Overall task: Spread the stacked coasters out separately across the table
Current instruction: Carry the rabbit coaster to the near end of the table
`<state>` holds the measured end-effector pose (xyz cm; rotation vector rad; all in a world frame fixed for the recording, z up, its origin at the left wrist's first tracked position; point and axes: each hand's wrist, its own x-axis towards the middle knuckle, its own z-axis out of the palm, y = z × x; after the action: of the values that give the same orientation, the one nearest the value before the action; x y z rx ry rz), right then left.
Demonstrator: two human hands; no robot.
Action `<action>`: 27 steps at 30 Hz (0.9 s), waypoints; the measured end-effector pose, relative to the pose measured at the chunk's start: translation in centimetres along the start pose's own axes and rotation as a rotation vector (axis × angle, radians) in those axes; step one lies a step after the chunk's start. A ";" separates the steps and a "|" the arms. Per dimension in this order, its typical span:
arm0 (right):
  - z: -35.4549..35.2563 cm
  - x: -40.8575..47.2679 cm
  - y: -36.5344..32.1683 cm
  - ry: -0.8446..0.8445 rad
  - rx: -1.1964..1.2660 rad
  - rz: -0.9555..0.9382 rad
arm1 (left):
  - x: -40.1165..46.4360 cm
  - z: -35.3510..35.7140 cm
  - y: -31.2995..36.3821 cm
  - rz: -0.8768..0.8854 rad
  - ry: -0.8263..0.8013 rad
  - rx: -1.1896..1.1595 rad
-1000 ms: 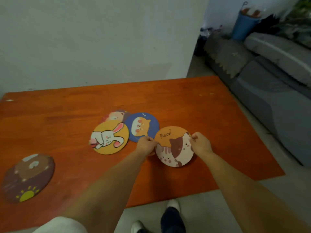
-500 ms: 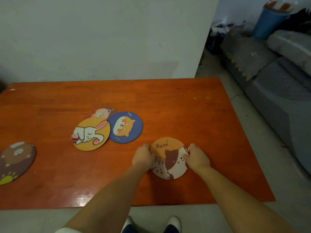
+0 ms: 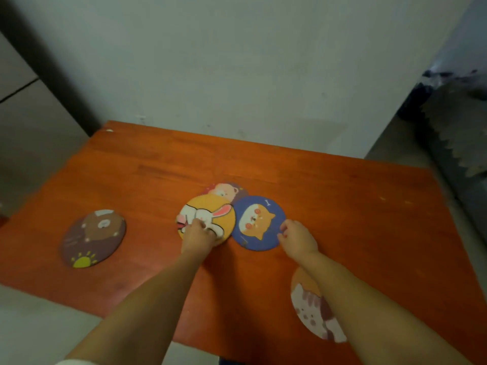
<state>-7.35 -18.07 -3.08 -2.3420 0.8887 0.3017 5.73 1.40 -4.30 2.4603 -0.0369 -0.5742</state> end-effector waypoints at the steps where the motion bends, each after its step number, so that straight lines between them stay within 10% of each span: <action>1: 0.7 1.0 -1.9 -0.021 0.013 -0.015 | 1.4 -1.1 -0.7 -0.040 0.027 -0.014; 15: 4.9 6.9 -11.3 -0.176 0.169 0.209 | 10.3 -4.8 -1.7 -0.223 -0.102 -0.223; 27: -4.2 -0.5 3.9 0.272 0.386 0.367 | -0.1 4.4 11.2 0.038 -0.394 -0.378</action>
<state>-10.32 -22.69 -1.31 -1.8817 1.3780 -0.0472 5.01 -10.22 -1.06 1.9512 -0.1204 -0.9473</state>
